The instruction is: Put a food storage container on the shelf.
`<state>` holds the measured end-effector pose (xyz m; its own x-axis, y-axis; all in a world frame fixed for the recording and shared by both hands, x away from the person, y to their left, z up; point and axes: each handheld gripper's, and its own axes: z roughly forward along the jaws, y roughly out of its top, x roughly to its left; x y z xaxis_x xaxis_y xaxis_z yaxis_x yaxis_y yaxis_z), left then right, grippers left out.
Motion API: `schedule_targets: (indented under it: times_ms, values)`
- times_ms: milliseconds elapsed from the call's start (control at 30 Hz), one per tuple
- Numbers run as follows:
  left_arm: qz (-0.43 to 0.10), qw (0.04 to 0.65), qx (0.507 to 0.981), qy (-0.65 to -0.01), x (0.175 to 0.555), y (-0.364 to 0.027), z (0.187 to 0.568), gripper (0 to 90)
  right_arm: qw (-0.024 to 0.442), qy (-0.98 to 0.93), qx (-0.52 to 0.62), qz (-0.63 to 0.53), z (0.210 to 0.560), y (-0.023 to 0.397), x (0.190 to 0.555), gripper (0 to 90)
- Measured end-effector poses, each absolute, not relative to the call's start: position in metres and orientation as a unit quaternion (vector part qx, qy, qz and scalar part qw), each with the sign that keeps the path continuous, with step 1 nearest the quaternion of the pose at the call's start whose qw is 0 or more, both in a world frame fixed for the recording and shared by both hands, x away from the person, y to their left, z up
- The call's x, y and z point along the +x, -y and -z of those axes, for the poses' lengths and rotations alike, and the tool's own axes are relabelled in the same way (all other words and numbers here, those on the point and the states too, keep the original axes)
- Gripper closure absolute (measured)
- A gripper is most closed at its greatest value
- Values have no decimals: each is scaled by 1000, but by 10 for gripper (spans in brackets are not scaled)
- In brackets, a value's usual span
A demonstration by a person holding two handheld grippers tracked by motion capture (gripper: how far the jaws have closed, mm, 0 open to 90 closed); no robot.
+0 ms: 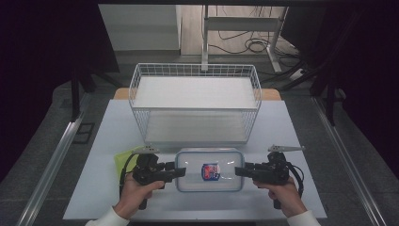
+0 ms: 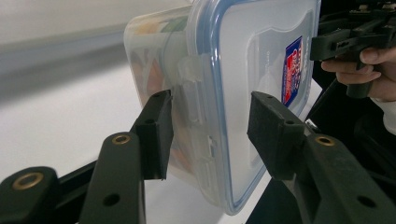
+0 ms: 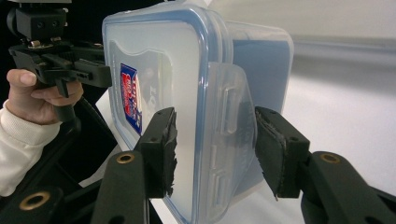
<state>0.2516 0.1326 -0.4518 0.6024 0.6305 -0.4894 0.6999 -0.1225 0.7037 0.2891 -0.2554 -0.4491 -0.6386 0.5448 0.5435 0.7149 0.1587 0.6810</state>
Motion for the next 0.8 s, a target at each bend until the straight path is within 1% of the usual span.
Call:
schedule_targets:
  times_ms: [167, 800]
  values:
    - [24, 494, 750, -440, 253, -136, 445, 511, 79, 758, -408, 503, 443, 251, 291, 503]
    - [17, 496, 754, -431, 270, -137, 424, 511, 64, 758, -401, 510, 425, 250, 304, 502]
